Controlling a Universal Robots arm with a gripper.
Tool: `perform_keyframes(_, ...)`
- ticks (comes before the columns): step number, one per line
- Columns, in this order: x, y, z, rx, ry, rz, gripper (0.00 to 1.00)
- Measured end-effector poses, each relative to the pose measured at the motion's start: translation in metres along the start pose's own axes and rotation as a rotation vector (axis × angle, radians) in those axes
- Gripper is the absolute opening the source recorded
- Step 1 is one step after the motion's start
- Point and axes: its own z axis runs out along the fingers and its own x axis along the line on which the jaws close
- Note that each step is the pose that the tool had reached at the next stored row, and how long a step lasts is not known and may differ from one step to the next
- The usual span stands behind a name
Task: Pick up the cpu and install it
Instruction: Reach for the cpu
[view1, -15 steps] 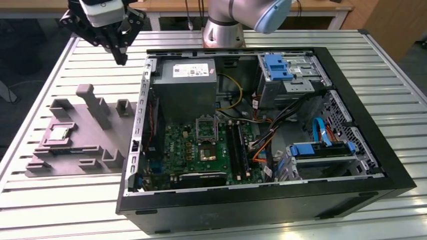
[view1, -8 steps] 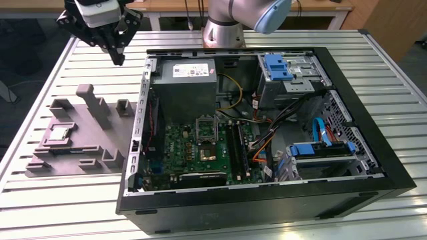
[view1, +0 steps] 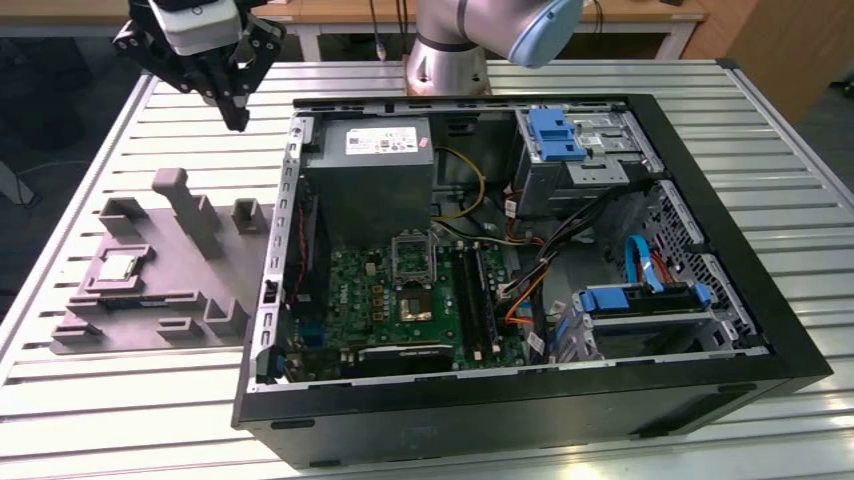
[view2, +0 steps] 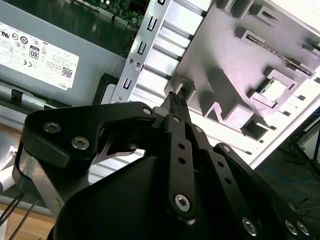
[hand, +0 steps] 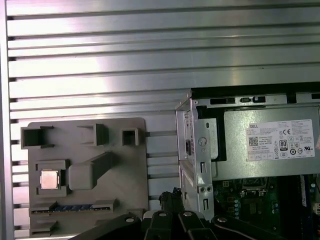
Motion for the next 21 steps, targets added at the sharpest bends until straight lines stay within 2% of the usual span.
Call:
perform_keyframes(3, 0.0001, 0.0000, 0.0000, 0.0000, 0.0004, 0.000, 0.11)
perform_keyframes(4, 0.0001, 0.0000, 0.0001, 0.0002, 0.0035, 0.000, 0.11)
perform_keyframes(7, 0.0001, 0.0000, 0.0001, -0.0003, 0.0253, 0.001, 0.11)
perform_keyframes(14, 0.0018, -0.0001, 0.0000, -0.0004, 0.0263, 0.001, 0.11)
perform_keyframes(21, 0.0120, -0.0009, -0.0001, -0.0005, 0.0262, 0.001, 0.11)
